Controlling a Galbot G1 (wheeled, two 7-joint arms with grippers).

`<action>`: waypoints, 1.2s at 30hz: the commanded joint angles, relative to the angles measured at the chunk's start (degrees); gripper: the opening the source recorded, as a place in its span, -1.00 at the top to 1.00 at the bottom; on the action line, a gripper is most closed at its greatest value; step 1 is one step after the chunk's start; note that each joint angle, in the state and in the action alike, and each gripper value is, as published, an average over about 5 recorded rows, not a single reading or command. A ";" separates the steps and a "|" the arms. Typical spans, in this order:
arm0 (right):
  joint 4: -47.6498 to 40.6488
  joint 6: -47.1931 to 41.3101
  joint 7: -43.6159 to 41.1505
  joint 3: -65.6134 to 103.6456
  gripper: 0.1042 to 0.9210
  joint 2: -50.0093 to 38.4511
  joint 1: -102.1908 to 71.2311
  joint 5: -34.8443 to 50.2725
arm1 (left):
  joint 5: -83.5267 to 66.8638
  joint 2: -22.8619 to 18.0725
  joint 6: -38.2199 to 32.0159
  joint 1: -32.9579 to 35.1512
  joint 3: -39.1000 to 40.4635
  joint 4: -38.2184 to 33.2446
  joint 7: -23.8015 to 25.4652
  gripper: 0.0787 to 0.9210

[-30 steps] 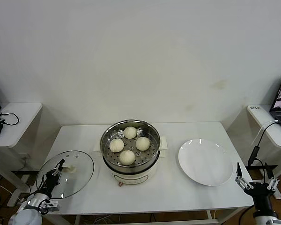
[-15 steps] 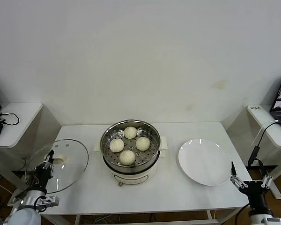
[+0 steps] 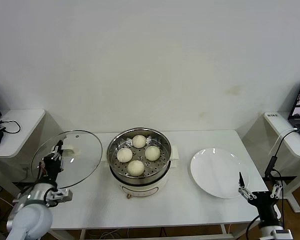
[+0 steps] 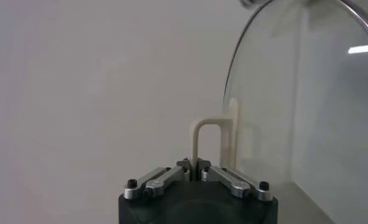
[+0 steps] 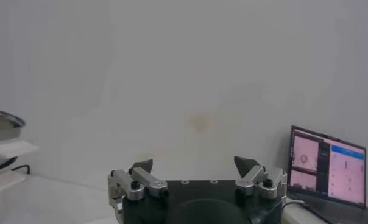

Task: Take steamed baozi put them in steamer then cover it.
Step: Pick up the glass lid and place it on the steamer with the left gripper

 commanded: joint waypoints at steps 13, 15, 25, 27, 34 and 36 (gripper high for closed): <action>-2.46 -0.11 -0.52 -4.09 -0.76 0.36 3.17 -6.41 | 15.07 -13.38 14.76 -26.95 29.27 4.21 14.80 0.87; -2.91 -0.03 -0.52 -4.38 -0.76 0.30 3.41 -6.61 | 17.81 -16.15 14.68 -27.00 29.98 4.85 15.66 0.87; -4.44 0.16 -0.52 -5.13 -0.76 0.10 4.23 -7.29 | 27.58 -25.51 13.98 -25.18 31.30 6.99 17.44 0.87; -4.55 0.16 -0.52 -5.34 -0.76 0.10 4.27 -7.40 | 29.29 -26.82 13.70 -24.30 31.58 7.26 17.43 0.87; -4.95 0.27 -0.52 -5.86 -0.76 0.04 4.45 -7.58 | 33.37 -30.06 13.17 -22.19 32.30 8.19 17.21 0.87; -5.01 0.36 -0.53 -5.90 -0.76 -0.02 4.42 -7.56 | 34.36 -30.38 12.90 -21.54 32.23 8.66 17.05 0.87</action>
